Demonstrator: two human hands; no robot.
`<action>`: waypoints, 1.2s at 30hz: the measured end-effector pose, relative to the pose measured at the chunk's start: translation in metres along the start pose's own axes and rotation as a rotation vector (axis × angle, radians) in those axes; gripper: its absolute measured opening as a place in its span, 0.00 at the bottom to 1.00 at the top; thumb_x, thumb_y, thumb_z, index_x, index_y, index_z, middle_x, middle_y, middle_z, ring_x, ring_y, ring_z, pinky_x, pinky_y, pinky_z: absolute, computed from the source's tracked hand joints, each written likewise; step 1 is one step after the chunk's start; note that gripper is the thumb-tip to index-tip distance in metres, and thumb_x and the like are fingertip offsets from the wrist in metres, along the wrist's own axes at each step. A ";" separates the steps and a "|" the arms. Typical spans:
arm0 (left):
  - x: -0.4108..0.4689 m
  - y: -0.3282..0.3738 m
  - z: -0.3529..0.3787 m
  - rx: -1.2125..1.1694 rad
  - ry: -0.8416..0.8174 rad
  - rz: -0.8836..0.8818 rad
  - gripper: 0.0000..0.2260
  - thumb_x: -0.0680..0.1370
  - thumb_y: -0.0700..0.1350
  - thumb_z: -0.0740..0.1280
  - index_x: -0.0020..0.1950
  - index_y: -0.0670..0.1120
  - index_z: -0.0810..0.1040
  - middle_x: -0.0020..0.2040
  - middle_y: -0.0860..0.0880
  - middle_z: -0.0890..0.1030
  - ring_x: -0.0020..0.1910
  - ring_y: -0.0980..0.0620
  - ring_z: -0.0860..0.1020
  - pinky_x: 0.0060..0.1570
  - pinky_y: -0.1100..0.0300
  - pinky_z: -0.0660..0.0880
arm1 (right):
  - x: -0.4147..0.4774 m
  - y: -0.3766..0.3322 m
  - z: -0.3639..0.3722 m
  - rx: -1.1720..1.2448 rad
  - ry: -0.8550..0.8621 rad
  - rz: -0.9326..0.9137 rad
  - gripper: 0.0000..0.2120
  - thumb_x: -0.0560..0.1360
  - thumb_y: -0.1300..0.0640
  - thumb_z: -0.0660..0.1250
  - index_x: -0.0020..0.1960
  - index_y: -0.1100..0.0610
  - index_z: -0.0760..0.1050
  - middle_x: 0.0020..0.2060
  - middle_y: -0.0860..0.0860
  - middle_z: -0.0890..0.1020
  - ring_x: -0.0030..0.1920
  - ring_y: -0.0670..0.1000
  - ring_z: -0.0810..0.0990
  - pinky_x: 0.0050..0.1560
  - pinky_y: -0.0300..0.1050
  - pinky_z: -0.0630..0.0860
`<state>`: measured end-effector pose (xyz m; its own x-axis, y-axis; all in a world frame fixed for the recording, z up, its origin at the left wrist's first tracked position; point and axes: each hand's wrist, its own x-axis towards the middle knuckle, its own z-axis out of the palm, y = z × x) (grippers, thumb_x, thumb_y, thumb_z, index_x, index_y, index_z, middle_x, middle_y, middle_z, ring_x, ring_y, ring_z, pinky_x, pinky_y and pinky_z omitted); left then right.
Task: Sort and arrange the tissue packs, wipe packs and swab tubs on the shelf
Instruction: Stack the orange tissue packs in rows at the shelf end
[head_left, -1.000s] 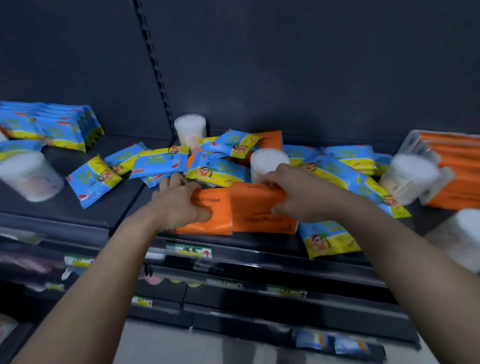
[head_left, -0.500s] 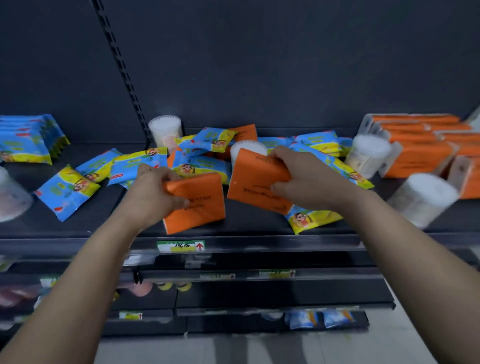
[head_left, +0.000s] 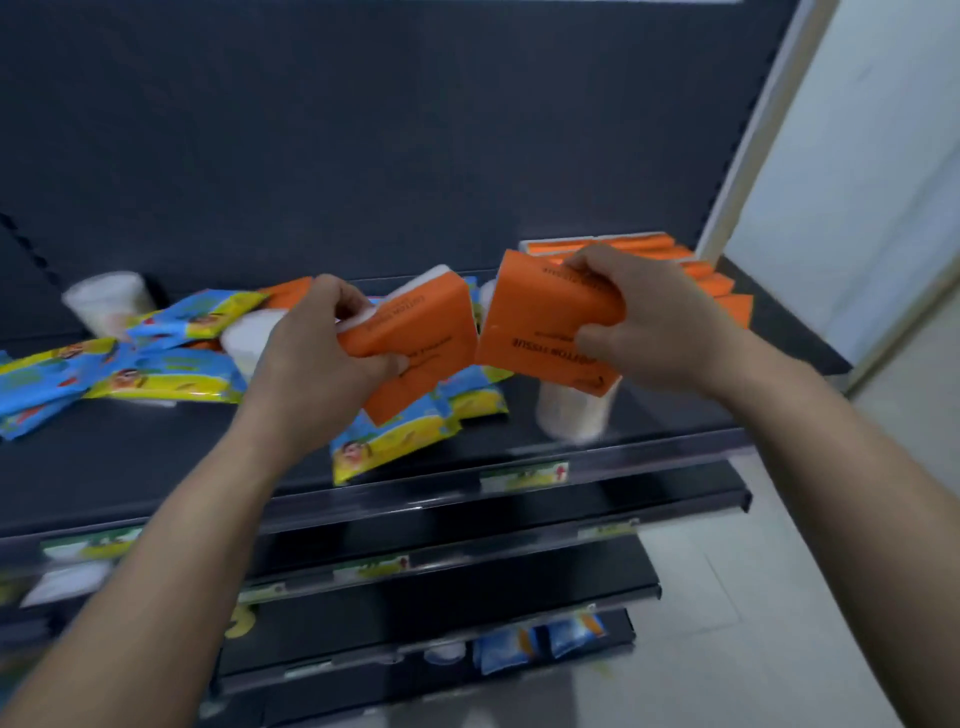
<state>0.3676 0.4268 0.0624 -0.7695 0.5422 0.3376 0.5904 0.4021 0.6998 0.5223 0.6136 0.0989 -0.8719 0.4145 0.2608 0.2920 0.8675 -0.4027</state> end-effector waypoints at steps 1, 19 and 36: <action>-0.002 0.013 0.014 -0.016 -0.005 0.006 0.17 0.66 0.41 0.75 0.48 0.47 0.69 0.39 0.58 0.71 0.36 0.59 0.70 0.32 0.70 0.65 | -0.007 0.015 -0.011 -0.009 0.006 0.023 0.19 0.70 0.60 0.66 0.60 0.52 0.71 0.45 0.47 0.74 0.44 0.49 0.72 0.43 0.41 0.65; 0.007 0.124 0.194 -0.033 -0.402 0.234 0.13 0.71 0.42 0.69 0.50 0.49 0.67 0.43 0.55 0.71 0.38 0.59 0.71 0.34 0.66 0.66 | -0.051 0.181 -0.083 -0.103 -0.002 0.353 0.16 0.70 0.61 0.69 0.56 0.55 0.70 0.43 0.52 0.75 0.44 0.55 0.74 0.43 0.47 0.72; 0.069 0.079 0.202 0.431 -0.392 0.185 0.17 0.70 0.44 0.71 0.57 0.47 0.72 0.56 0.46 0.73 0.55 0.44 0.69 0.54 0.48 0.69 | 0.014 0.207 -0.045 -0.136 -0.369 0.220 0.16 0.69 0.65 0.68 0.47 0.46 0.69 0.44 0.47 0.73 0.46 0.50 0.75 0.37 0.37 0.70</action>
<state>0.4105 0.6453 0.0139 -0.5456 0.8301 0.1152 0.8144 0.4928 0.3066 0.5886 0.8116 0.0582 -0.8580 0.4886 -0.1587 0.5136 0.8082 -0.2882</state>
